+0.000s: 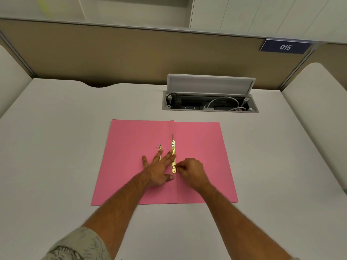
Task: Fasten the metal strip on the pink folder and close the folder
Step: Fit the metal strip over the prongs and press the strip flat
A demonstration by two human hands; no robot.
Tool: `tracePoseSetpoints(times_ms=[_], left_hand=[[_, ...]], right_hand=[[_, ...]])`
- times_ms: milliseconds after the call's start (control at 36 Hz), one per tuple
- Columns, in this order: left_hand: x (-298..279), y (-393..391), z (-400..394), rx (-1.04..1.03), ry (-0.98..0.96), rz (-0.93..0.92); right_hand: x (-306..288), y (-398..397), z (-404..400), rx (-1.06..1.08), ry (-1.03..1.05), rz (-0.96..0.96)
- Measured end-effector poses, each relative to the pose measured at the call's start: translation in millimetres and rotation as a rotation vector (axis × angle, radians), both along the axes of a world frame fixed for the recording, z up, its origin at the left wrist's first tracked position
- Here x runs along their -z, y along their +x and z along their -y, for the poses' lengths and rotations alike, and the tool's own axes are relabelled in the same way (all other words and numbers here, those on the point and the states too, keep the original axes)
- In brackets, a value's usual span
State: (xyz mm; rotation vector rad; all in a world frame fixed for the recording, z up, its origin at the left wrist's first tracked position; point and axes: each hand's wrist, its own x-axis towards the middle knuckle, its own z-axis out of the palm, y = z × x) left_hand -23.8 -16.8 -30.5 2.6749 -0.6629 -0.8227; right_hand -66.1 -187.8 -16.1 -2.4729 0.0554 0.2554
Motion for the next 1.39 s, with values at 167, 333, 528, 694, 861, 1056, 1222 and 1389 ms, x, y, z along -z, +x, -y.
tracePoseSetpoints(times_ms=[167,333,528,694,861,1056,1222,1389], left_hand=[[1,0,-1,0.009,0.005,0.002],[2,0,0,0.018,0.003,0.014],[-1,-3,1,0.012,0.01,0.013],[-4,-2,1,0.026,0.004,0.009],[-1,-1,1,0.022,0.015,0.016],[1,-1,1,0.021,0.017,0.021],[1,-1,1,0.016,0.023,0.025],[4,0,2,0.009,0.023,0.02]], right_hand=[[6,-14,-4,-0.147,-0.253,0.156],[14,-21,-17,-0.127,-0.322,0.2],[8,-21,-33,-0.082,-0.369,0.107],[4,-25,-48,0.042,-0.381,0.019],[7,-39,-51,0.074,-0.331,0.067],[10,-44,-42,-0.005,-0.324,0.116],[2,-42,-33,0.022,-0.318,0.071],[2,-40,-27,0.069,-0.244,0.058]])
